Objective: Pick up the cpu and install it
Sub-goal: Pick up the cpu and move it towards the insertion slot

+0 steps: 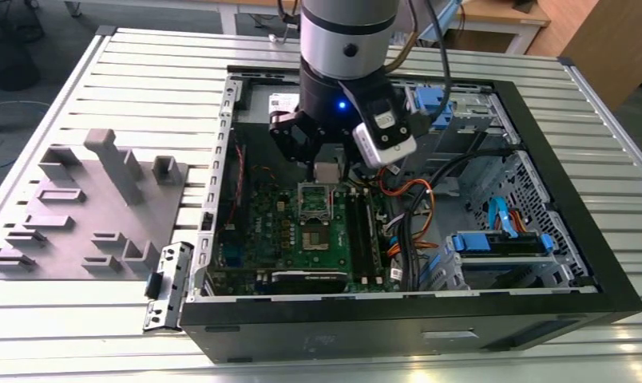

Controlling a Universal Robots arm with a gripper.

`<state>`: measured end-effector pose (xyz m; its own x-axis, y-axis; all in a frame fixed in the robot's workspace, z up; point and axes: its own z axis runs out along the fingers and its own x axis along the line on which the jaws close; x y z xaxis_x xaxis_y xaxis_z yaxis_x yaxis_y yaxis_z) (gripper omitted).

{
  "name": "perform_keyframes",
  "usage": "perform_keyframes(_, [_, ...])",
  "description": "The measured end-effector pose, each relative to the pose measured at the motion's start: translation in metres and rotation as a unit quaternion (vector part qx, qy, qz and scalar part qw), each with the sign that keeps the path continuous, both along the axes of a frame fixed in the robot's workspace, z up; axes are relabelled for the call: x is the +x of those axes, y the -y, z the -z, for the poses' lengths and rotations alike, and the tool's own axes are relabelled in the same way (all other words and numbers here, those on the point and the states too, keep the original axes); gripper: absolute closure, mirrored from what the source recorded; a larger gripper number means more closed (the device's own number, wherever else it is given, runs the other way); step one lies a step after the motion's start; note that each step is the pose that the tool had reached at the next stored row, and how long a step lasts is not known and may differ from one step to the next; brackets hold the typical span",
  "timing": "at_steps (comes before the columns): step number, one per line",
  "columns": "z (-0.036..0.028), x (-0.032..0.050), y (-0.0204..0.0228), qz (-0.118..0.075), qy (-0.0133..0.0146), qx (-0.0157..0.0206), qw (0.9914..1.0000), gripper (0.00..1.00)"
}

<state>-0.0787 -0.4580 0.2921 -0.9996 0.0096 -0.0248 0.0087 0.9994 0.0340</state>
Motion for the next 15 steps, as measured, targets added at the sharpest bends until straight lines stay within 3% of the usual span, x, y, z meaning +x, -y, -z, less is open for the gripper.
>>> perform_keyframes(15, [0.0083, -0.0002, 0.0, 0.0, 0.0013, -0.0001, 1.0, 0.53])
